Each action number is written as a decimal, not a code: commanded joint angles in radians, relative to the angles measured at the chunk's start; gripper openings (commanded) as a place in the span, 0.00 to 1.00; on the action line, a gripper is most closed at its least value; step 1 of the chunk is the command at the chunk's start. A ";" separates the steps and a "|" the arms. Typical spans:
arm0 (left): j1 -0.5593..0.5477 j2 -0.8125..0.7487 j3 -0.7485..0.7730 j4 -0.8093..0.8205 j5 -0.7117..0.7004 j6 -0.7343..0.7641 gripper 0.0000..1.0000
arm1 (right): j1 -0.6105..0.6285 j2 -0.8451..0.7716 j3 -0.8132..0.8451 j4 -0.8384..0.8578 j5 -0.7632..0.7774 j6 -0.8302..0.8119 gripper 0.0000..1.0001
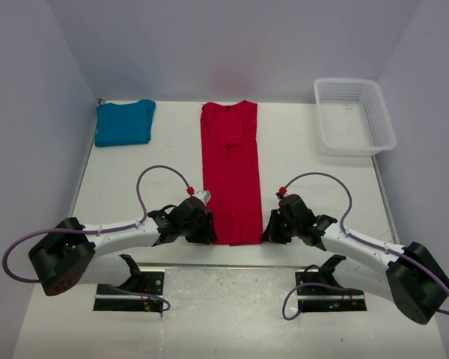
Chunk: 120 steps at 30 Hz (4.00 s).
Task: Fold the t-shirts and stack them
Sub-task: Grab the bottom of the folded rectangular tshirt with both arms, then fold the folded rectangular tshirt in 1/3 of the way
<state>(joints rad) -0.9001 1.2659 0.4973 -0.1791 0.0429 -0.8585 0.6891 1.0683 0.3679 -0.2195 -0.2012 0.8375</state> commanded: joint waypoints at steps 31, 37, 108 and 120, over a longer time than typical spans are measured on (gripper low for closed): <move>-0.033 -0.233 -0.189 -0.135 -0.038 -0.074 0.00 | 0.154 0.027 0.088 -0.128 0.170 0.043 0.00; -0.040 -0.344 -0.218 -0.220 -0.072 -0.105 0.00 | 0.188 -0.044 0.095 -0.202 0.229 0.075 0.00; 0.493 0.895 1.238 -0.329 -0.192 0.533 0.33 | -0.356 1.213 1.701 -0.620 0.017 -0.475 0.35; 0.504 0.477 0.933 -0.046 -0.147 0.547 0.83 | -0.362 0.966 1.541 -0.581 0.077 -0.509 0.95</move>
<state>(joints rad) -0.3885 1.8580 1.5024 -0.3122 -0.1349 -0.2802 0.3119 2.1685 2.0026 -0.8146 -0.1184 0.3248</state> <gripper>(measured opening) 0.842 0.946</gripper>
